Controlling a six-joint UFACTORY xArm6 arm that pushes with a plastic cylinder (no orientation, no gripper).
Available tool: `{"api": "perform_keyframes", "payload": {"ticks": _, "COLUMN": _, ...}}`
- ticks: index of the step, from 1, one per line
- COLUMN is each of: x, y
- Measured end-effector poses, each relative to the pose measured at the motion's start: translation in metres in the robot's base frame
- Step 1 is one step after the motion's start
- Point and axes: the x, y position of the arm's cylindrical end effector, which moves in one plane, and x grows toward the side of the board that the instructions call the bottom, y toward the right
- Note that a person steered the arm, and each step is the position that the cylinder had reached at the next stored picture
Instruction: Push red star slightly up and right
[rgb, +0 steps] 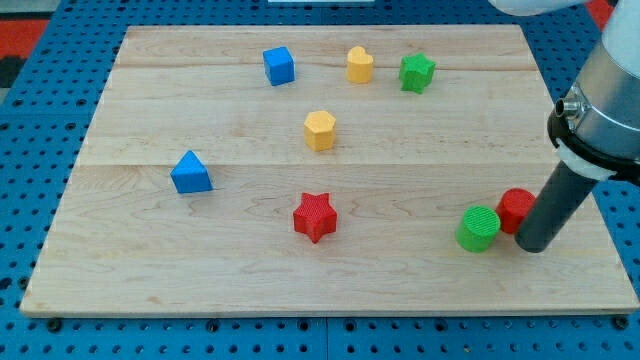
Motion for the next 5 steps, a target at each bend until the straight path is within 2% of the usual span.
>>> {"api": "perform_keyframes", "payload": {"ticks": 1, "x": 0.000, "y": 0.000}}
{"api": "perform_keyframes", "payload": {"ticks": 3, "x": 0.067, "y": -0.003}}
{"api": "perform_keyframes", "payload": {"ticks": 5, "x": 0.053, "y": -0.169}}
